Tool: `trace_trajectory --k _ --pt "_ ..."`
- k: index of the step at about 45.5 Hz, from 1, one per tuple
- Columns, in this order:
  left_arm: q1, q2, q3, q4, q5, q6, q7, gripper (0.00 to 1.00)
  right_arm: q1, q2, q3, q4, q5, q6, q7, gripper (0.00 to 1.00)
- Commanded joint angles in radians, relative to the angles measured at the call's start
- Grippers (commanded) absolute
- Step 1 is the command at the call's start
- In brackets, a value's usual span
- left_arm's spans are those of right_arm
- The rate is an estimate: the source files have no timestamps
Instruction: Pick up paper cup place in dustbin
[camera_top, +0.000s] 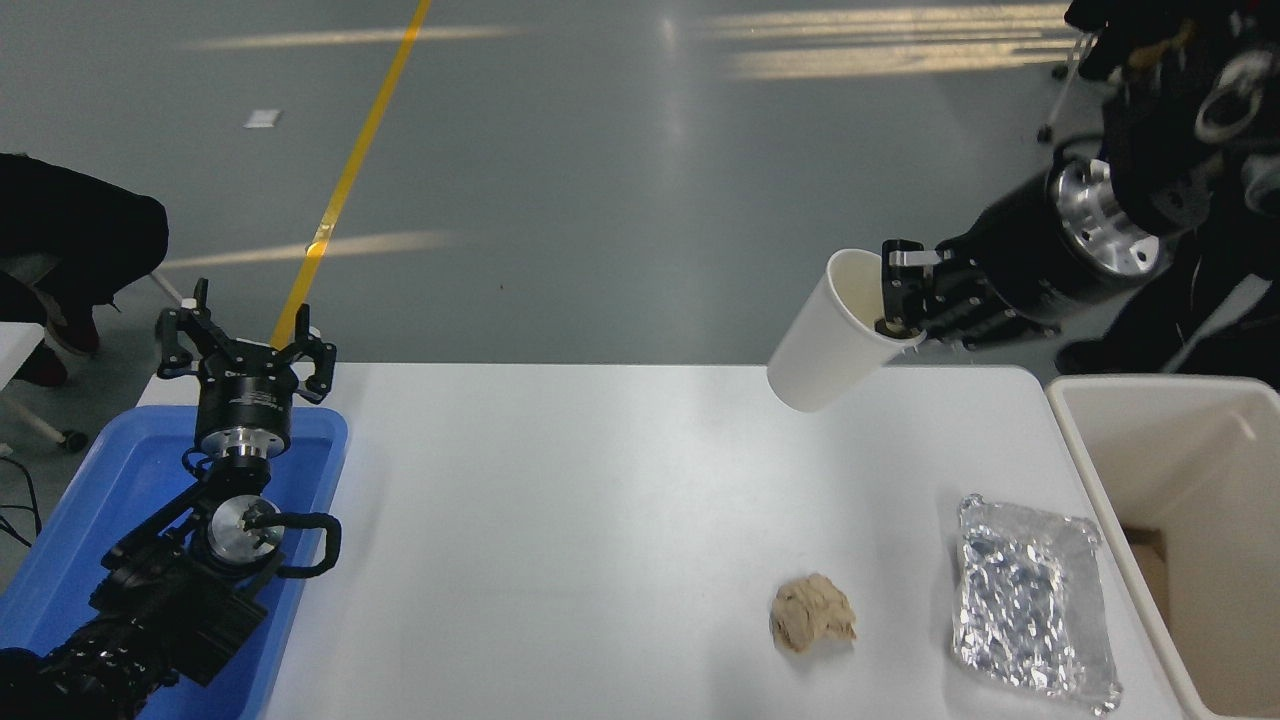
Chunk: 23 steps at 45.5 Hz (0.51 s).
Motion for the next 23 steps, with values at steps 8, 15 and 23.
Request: trace_trajectory --k 8,15,23 --pt "0.001 -0.001 0.000 0.000 0.000 0.000 0.000 0.99 -0.033 -0.086 -0.180 -0.019 -0.056 0.005 0.001 0.00" --pt "-0.001 -0.001 0.000 0.000 0.000 0.000 0.000 0.99 -0.341 -0.190 -0.195 -0.186 -0.157 -0.146 -0.004 0.00" --pt "-0.001 -0.001 0.000 0.000 0.000 0.000 0.000 0.99 -0.680 -0.258 -0.136 -0.451 -0.156 -0.239 -0.005 0.00"
